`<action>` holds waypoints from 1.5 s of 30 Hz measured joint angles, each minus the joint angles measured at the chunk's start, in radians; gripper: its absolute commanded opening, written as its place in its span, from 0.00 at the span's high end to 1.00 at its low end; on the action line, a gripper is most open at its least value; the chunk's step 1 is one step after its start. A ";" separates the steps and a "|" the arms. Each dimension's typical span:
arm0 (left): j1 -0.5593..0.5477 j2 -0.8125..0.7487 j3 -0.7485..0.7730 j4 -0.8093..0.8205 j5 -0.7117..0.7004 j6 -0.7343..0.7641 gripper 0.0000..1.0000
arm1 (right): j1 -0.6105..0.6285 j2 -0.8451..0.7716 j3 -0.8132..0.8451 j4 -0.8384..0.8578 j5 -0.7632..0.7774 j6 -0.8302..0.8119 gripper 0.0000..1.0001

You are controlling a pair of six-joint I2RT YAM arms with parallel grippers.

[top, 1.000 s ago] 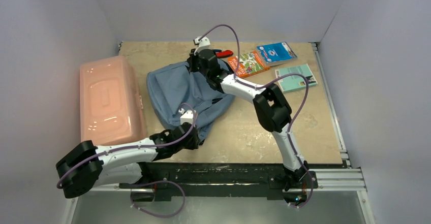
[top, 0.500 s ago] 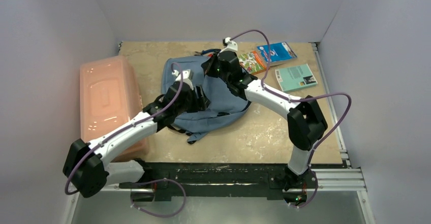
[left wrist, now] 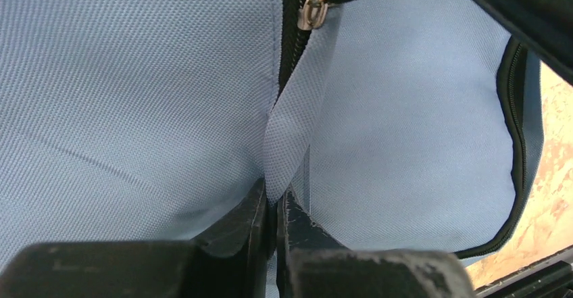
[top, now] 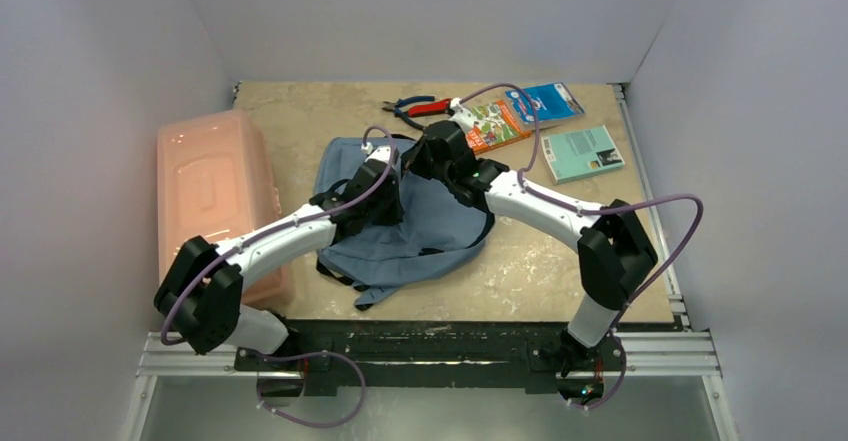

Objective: Pack the student bag
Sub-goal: Zip the student bag at the center of the board.

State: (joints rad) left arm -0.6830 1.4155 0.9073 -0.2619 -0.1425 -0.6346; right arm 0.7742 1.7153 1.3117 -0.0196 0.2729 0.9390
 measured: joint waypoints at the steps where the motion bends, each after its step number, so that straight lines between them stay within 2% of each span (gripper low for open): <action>1: 0.000 0.003 -0.001 0.002 0.000 0.002 1.00 | 0.000 -0.003 -0.002 -0.007 0.007 0.009 1.00; 6: -0.005 0.002 -0.050 0.063 0.013 0.003 1.00 | 0.005 -0.005 -0.002 -0.036 0.060 0.036 1.00; 10: -0.050 -0.037 -0.115 0.122 -0.006 0.019 1.00 | 0.000 0.015 0.026 -0.066 0.082 0.003 1.00; 13: -0.091 -0.058 -0.154 0.171 -0.031 0.030 1.00 | -0.021 0.072 0.097 -0.103 0.070 -0.034 1.00; 19: -0.096 -0.059 -0.219 0.267 -0.062 0.026 1.00 | -0.097 0.230 0.285 -0.181 -0.012 -0.092 1.00; 25: -0.097 -0.066 -0.251 0.292 -0.051 0.026 1.00 | -0.128 0.262 0.325 -0.192 -0.033 -0.131 1.00; 30: -0.097 -0.090 -0.274 0.307 -0.040 0.026 1.00 | -0.130 0.305 0.361 -0.189 -0.047 -0.224 1.00; 31: -0.097 -0.099 -0.283 0.309 -0.037 0.027 1.00 | -0.132 0.309 0.361 -0.187 -0.062 -0.256 0.95; 32: -0.097 -0.107 -0.291 0.308 -0.033 0.026 1.00 | -0.133 0.311 0.361 -0.187 -0.079 -0.290 0.85; 34: -0.095 -0.117 -0.293 0.298 -0.022 0.026 1.00 | -0.134 0.311 0.361 -0.178 -0.116 -0.350 0.58; 35: -0.095 -0.124 -0.293 0.279 0.002 0.024 1.00 | -0.138 0.311 0.373 -0.159 -0.123 -0.401 0.39; 36: -0.095 -0.129 -0.297 0.254 0.034 0.019 1.00 | -0.152 0.311 0.381 -0.160 -0.129 -0.415 0.30; 38: -0.095 -0.129 -0.298 0.212 0.087 0.015 1.00 | -0.187 0.308 0.436 -0.207 -0.135 -0.468 0.23; 41: -0.082 -0.128 -0.289 0.163 0.148 0.002 1.00 | -0.229 0.252 0.438 -0.271 -0.138 -0.524 0.21; 45: -0.061 -0.119 -0.269 0.131 0.192 -0.002 1.00 | -0.249 0.062 0.264 -0.332 -0.140 -0.564 0.21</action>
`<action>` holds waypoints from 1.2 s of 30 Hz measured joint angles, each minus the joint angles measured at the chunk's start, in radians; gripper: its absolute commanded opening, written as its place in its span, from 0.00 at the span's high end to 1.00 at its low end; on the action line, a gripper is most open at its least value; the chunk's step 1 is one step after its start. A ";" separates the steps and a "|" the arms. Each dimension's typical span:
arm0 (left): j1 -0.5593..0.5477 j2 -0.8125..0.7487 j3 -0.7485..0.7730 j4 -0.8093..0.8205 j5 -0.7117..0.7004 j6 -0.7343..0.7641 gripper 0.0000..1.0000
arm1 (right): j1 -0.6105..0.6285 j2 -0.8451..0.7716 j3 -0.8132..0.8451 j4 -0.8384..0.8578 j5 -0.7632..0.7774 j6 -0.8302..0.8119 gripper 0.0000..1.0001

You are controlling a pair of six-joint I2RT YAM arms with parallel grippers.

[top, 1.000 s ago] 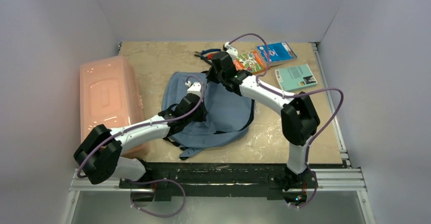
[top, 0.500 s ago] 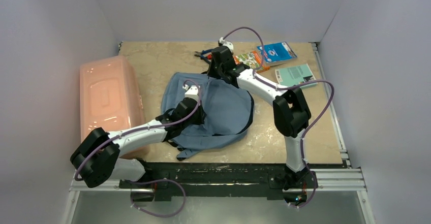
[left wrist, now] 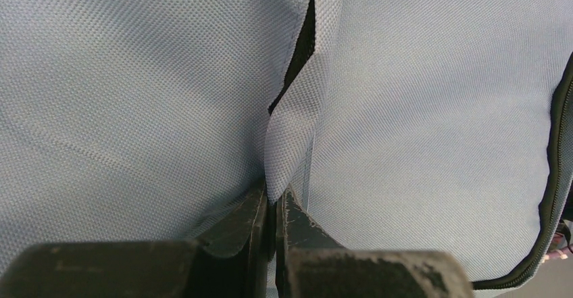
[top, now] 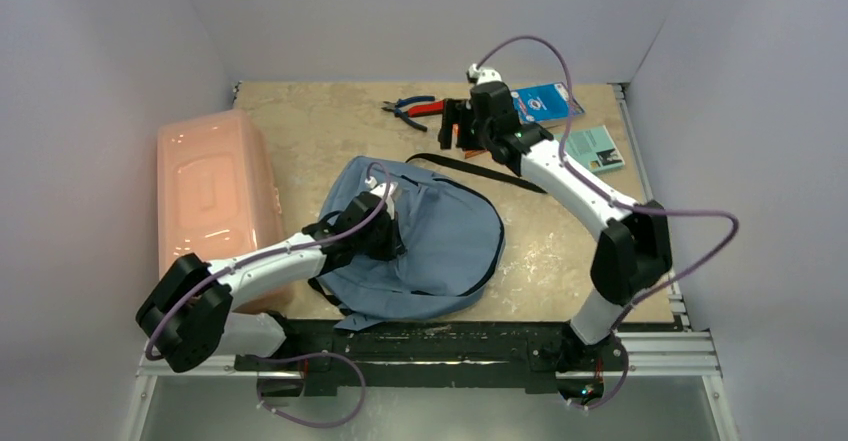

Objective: Pack the student bag
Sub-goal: Zip the student bag at the center of the board, then adjust the student bag at the center of the board.

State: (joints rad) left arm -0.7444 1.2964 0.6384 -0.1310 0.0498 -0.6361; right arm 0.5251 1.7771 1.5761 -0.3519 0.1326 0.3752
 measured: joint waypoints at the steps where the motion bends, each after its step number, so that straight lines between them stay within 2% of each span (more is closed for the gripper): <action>1: 0.005 0.002 0.004 -0.006 0.006 0.000 1.00 | 0.003 -0.067 -0.082 0.008 -0.007 -0.003 0.21; 3: 0.013 0.006 0.014 -0.022 0.019 -0.003 1.00 | 0.010 -0.212 -0.273 0.005 -0.047 -0.001 0.21; 8: 0.051 0.014 0.058 -0.086 0.072 -0.008 1.00 | 0.013 -0.434 -0.638 0.024 -0.194 0.006 0.23; 13: 0.078 0.044 0.164 -0.193 0.104 -0.006 1.00 | 0.014 -0.568 -0.865 0.047 -0.298 0.063 0.22; 17: 0.090 0.041 0.206 -0.220 0.104 0.003 1.00 | 0.015 -0.627 -0.880 0.051 -0.245 0.086 0.21; 23: 0.116 0.048 0.254 -0.270 0.131 0.013 1.00 | 0.034 -0.566 -0.873 0.075 -0.230 0.071 0.23; 25: 0.124 0.063 0.280 -0.286 0.149 0.011 1.00 | 0.087 -0.571 -0.873 0.085 -0.219 0.054 0.23; 30: 0.155 0.085 0.318 -0.314 0.199 -0.016 1.00 | 0.332 -0.623 -0.850 0.101 -0.122 0.010 0.25; 32: 0.163 0.085 0.324 -0.327 0.212 -0.028 1.00 | 0.401 -0.663 -0.844 0.126 -0.113 -0.009 0.33; 36: 0.171 0.085 0.347 -0.362 0.226 -0.036 1.00 | 0.471 -0.678 -0.828 0.192 -0.111 -0.034 0.58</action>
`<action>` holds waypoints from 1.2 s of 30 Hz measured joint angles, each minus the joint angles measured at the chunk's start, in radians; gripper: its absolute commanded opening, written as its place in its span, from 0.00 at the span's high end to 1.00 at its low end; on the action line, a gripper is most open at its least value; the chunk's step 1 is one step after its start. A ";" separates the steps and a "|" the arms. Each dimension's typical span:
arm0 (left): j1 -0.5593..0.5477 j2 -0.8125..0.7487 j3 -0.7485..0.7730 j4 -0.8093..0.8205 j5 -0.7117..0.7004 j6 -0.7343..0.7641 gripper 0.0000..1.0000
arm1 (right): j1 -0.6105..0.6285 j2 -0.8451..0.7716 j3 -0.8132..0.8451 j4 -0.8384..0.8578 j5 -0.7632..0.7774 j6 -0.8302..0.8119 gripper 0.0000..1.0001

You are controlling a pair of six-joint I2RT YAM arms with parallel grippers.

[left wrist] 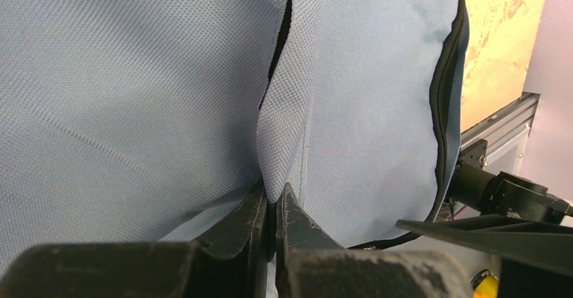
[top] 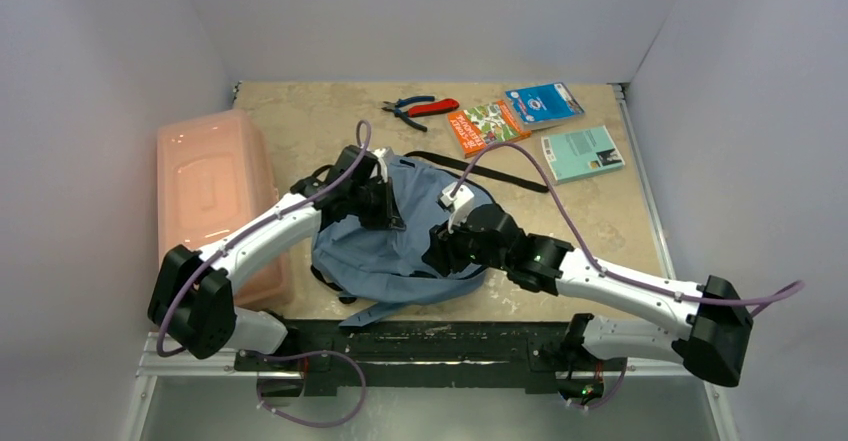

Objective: Pack the student bag
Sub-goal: Adjust the student bag at the center of the board.

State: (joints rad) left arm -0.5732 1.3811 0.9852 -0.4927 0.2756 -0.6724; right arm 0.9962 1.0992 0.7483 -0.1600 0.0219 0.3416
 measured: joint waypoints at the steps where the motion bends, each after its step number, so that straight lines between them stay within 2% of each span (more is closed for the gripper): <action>1: 0.002 0.000 0.005 -0.006 0.003 0.000 1.00 | 0.006 0.011 0.002 0.014 -0.004 0.000 0.59; 11: 0.041 -0.013 0.013 -0.061 0.016 -0.001 1.00 | 0.146 0.072 -0.082 0.080 0.069 0.078 0.62; 16: 0.052 -0.013 0.013 -0.070 0.027 0.000 1.00 | 0.168 0.069 -0.149 0.133 0.112 0.149 0.62; 17: 0.054 -0.013 0.013 -0.070 0.028 0.000 1.00 | 0.168 0.063 -0.164 0.153 0.118 0.169 0.66; 20: 0.062 -0.013 0.013 -0.072 0.035 0.001 1.00 | 0.168 0.040 -0.216 0.215 0.129 0.215 0.86; 21: 0.065 -0.013 0.013 -0.074 0.036 0.002 1.00 | 0.168 0.039 -0.235 0.238 0.134 0.234 0.87; 27: 0.075 -0.013 0.013 -0.088 0.047 0.003 1.00 | 0.169 0.099 -0.289 0.365 0.107 0.290 0.85; 29: 0.077 -0.013 0.013 -0.092 0.052 0.003 1.00 | 0.171 0.099 -0.289 0.377 0.085 0.278 0.80; 32: 0.082 -0.013 0.013 -0.093 0.062 0.003 1.00 | 0.177 0.083 -0.281 0.365 0.071 0.247 0.69; 36: 0.088 -0.013 0.012 -0.080 0.066 0.002 1.00 | 0.187 0.074 -0.203 0.273 0.082 0.185 0.67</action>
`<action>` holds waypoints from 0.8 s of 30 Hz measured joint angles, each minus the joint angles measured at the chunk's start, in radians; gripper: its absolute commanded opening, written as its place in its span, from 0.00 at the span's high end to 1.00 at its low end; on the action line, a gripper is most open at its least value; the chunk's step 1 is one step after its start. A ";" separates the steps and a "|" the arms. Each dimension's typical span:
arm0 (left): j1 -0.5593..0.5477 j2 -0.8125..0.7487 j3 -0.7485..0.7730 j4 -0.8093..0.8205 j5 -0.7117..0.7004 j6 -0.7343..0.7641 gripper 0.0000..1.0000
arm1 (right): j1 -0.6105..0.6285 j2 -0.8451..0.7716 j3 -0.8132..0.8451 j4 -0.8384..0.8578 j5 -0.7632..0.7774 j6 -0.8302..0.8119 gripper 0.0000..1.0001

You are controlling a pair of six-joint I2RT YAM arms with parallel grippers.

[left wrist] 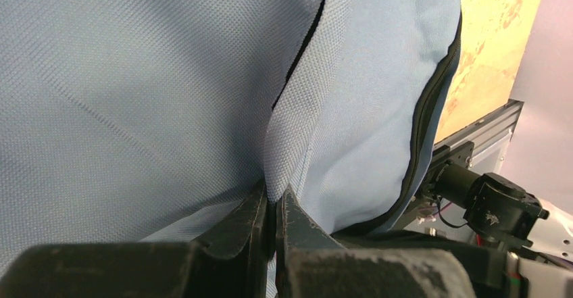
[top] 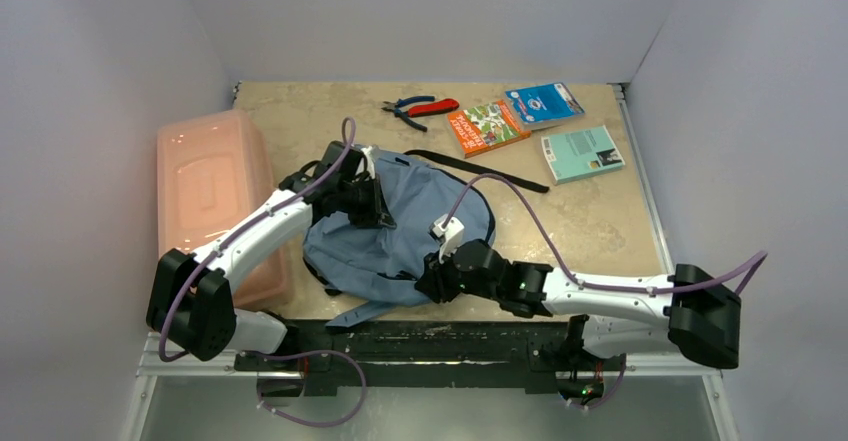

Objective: Pack the student bag
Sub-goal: Adjust the student bag at the center of the board.

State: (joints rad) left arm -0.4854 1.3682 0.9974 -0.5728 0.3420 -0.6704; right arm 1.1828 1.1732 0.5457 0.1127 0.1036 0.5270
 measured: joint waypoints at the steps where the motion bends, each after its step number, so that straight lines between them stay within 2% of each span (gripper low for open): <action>1: 0.002 0.000 0.000 0.005 0.001 0.000 1.00 | 0.001 0.001 0.014 -0.008 0.003 -0.008 0.67; 5: 0.004 0.000 0.000 0.024 0.003 -0.004 1.00 | 0.002 0.039 0.130 -0.051 0.008 -0.057 0.66; 8: 0.006 -0.002 0.000 0.034 0.004 -0.010 1.00 | 0.002 0.080 0.183 -0.052 0.008 -0.085 0.61; 17: 0.006 -0.015 -0.004 0.034 0.003 -0.010 1.00 | 0.002 0.168 0.196 -0.076 0.035 -0.117 0.60; 21: 0.006 -0.015 -0.010 0.035 0.003 -0.010 1.00 | 0.003 0.176 0.198 -0.079 0.047 -0.124 0.67; 24: 0.006 -0.015 -0.012 0.042 0.003 -0.010 1.00 | 0.005 0.174 0.198 -0.079 0.062 -0.123 0.80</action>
State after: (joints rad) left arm -0.4789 1.3533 0.9855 -0.5312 0.3454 -0.6804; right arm 1.1881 1.3472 0.7441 0.0334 0.1658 0.4038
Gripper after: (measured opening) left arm 0.030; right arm 0.311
